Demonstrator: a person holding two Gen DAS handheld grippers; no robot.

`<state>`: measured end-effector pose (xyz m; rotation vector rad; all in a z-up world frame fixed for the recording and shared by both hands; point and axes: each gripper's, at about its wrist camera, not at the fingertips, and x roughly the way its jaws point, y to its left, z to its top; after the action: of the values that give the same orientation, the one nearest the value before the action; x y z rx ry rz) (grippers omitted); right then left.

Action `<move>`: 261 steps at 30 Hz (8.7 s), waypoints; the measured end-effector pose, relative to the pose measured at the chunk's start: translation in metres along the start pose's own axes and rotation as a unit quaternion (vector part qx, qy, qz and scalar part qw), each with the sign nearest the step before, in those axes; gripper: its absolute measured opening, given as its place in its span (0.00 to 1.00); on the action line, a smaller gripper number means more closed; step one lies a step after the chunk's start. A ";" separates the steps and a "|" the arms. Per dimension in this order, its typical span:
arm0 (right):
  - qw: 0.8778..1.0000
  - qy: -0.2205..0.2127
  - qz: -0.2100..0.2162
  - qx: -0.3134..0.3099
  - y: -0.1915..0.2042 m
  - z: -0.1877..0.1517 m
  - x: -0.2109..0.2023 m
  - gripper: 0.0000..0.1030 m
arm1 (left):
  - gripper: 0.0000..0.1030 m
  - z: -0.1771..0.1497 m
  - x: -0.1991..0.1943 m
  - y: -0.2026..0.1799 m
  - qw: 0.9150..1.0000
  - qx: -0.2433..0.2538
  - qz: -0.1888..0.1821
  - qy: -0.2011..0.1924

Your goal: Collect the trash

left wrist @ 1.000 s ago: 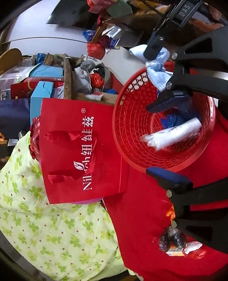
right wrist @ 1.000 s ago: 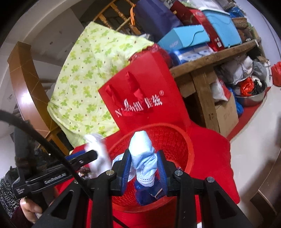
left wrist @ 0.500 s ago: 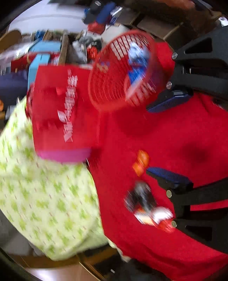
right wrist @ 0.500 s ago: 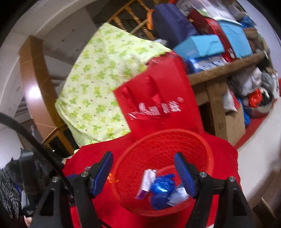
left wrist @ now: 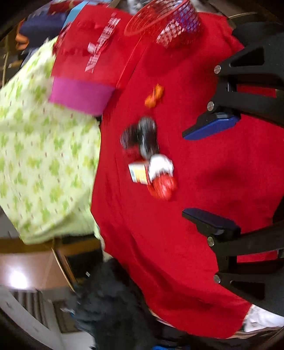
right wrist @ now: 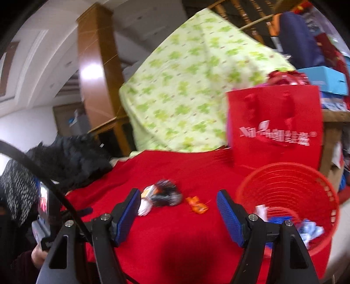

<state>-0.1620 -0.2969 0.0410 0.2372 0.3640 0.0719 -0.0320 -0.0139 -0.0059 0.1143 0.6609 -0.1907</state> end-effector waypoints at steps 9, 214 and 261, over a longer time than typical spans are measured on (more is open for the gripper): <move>0.997 0.068 0.029 -0.018 0.038 -0.026 0.050 0.74 | 0.63 0.003 0.019 0.036 0.998 -0.055 0.029 -0.001; 0.997 0.079 0.018 0.012 -0.013 -0.019 0.002 0.37 | 0.44 0.032 -0.079 -0.097 0.993 0.071 -0.052 -0.073; 0.998 0.009 -0.038 0.052 -0.078 -0.002 -0.060 0.37 | 0.44 0.034 -0.092 -0.188 0.979 0.165 -0.091 -0.073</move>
<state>-0.2170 -0.3787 0.0410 0.3244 0.3954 -0.0205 -0.1223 -0.1906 0.0691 0.3555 0.4895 -0.4814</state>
